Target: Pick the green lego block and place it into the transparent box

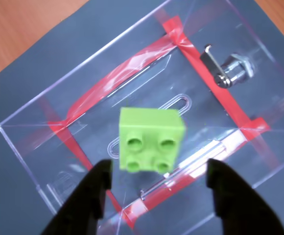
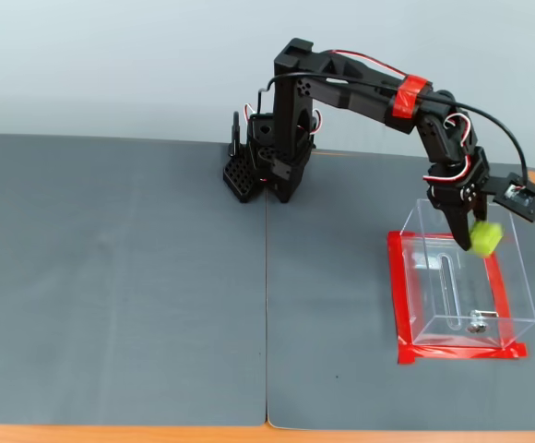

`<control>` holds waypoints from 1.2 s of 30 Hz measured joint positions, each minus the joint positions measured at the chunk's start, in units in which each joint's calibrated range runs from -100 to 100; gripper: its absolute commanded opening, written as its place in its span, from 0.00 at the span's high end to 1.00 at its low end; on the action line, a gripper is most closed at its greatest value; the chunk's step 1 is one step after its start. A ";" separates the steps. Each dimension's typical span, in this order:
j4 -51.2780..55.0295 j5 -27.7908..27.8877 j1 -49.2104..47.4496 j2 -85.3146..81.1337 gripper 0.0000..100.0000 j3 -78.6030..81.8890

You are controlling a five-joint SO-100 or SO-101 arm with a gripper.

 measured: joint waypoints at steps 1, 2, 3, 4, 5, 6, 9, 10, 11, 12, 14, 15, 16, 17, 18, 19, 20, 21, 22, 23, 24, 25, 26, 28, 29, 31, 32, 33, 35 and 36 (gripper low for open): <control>0.00 0.00 0.00 0.00 0.58 -0.09; 0.00 0.00 0.00 0.00 0.58 -0.27; 0.00 0.00 0.00 0.00 0.58 -0.45; 0.00 0.00 0.00 0.00 0.58 -0.45; 0.00 0.00 0.00 0.00 0.59 -0.54; 0.00 0.00 0.00 0.00 0.59 -0.63; 0.00 0.00 0.00 0.00 0.61 -0.63; 0.00 0.00 0.00 0.00 0.62 -0.72; 0.09 0.00 0.00 0.00 0.63 -1.17; 0.17 0.00 0.00 0.00 0.65 -1.98; 0.17 0.00 0.00 0.00 0.69 -3.41; 0.35 0.00 0.00 0.00 0.72 -4.13; 0.61 0.00 0.00 0.00 0.75 -5.12; 1.04 0.00 0.00 0.00 0.78 -6.11; 1.73 0.00 0.00 0.00 0.81 -7.09; 2.43 0.00 0.00 0.00 0.84 -8.35; 3.21 0.00 0.00 0.00 0.87 -9.34; 3.99 0.00 0.00 0.00 0.89 -10.51; 4.86 0.00 0.07 -0.08 0.91 -11.41; 5.38 0.00 0.29 -0.34 0.92 -11.85; 5.64 0.00 0.59 -1.02 0.94 -11.94; 5.72 0.00 0.88 -1.87 0.95 -11.94; 6.07 0.00 1.25 -2.97 0.95 -11.94; 6.07 0.00 2.43 -5.61 0.96 -11.94; 6.07 0.00 3.17 -6.97 0.96 -12.03; 6.07 0.00 4.94 -10.03 0.96 -11.67; 6.07 0.00 6.12 -11.81 0.96 -10.96; 6.07 0.00 7.22 -13.59 0.96 -10.06; 6.07 0.00 9.95 -17.33 0.96 -7.99; 6.07 0.00 11.42 -19.29 0.96 -6.65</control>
